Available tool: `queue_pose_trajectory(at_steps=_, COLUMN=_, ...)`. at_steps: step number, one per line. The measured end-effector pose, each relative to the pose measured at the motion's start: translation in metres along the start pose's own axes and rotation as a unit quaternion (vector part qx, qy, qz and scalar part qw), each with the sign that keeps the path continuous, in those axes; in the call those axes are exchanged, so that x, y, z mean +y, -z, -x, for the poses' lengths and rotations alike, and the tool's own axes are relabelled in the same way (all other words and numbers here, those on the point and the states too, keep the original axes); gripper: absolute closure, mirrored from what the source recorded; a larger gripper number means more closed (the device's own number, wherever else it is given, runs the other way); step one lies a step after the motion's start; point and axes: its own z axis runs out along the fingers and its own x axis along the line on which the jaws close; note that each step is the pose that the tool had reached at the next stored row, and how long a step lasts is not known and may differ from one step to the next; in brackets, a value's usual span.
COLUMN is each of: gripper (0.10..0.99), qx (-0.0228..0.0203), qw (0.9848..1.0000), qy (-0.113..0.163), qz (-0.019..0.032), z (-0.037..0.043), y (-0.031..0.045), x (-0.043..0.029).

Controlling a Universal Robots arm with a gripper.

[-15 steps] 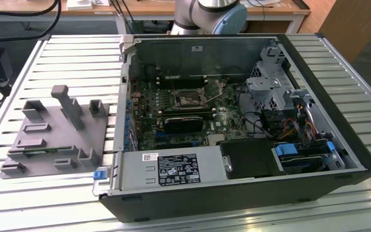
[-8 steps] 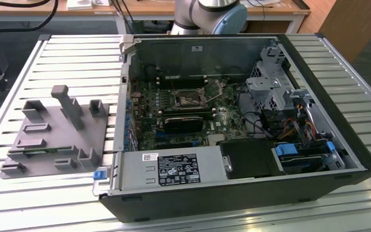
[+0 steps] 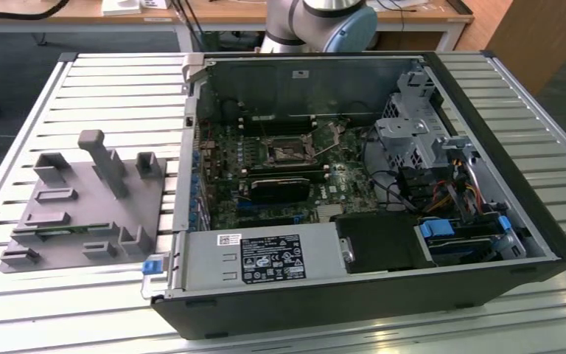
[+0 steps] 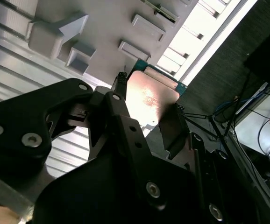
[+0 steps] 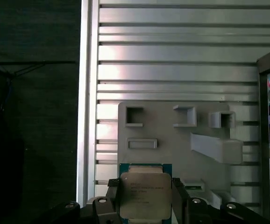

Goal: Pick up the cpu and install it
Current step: 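Pick up the cpu and move it towards the insertion slot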

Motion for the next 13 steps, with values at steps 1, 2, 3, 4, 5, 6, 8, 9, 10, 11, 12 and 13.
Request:
queue_pose_trajectory(at_steps=1, gripper=0.557, qx=0.0, qw=1.0, qy=0.0, qz=0.0, z=0.0, y=0.0042, x=0.0004)
queue_pose_trajectory(at_steps=2, gripper=0.557, qx=0.0001, qw=1.0, qy=0.0, qz=-0.0001, z=-0.0001, y=0.0087, x=0.0007)
queue_pose_trajectory(at_steps=3, gripper=0.557, qx=0.0, qw=1.0, qy=0.0, qz=0.0, z=-0.0001, y=0.0126, x=0.0011)
queue_pose_trajectory(at_steps=4, gripper=0.557, qx=0.0, qw=1.0, qy=0.0, qz=0.0, z=-0.0002, y=0.0166, x=0.0014)
queue_pose_trajectory(at_steps=5, gripper=0.557, qx=0.0, qw=1.0, qy=0.0, qz=0.0, z=-0.0002, y=0.0207, x=0.0017)
queue_pose_trajectory(at_steps=6, gripper=0.557, qx=0.0001, qw=1.0, qy=0.0, qz=-0.0001, z=-0.0002, y=0.0246, x=0.002)
queue_pose_trajectory(at_steps=8, gripper=0.557, qx=0.0, qw=1.0, qy=0.0, qz=0.0, z=-0.0003, y=0.0301, x=0.0025)
queue_pose_trajectory(at_steps=9, gripper=0.557, qx=0.0, qw=1.0, qy=0.0, qz=0.0, z=-0.0002, y=0.0315, x=0.0026)
queue_pose_trajectory(at_steps=10, gripper=0.557, qx=-0.0001, qw=1.0, qy=0.0, qz=0.0001, z=0.0003, y=0.0317, x=0.0026)
queue_pose_trajectory(at_steps=11, gripper=0.557, qx=-0.0001, qw=1.0, qy=0.0, qz=0.0, z=0.0015, y=0.0318, x=0.0026)
queue_pose_trajectory(at_steps=12, gripper=0.557, qx=-0.0001, qw=1.0, qy=0.0, qz=0.0, z=0.0027, y=0.0319, x=0.0026)
queue_pose_trajectory(at_steps=13, gripper=0.557, qx=0.0, qw=1.0, qy=0.0, qz=0.0, z=0.0041, y=0.0319, x=0.0026)
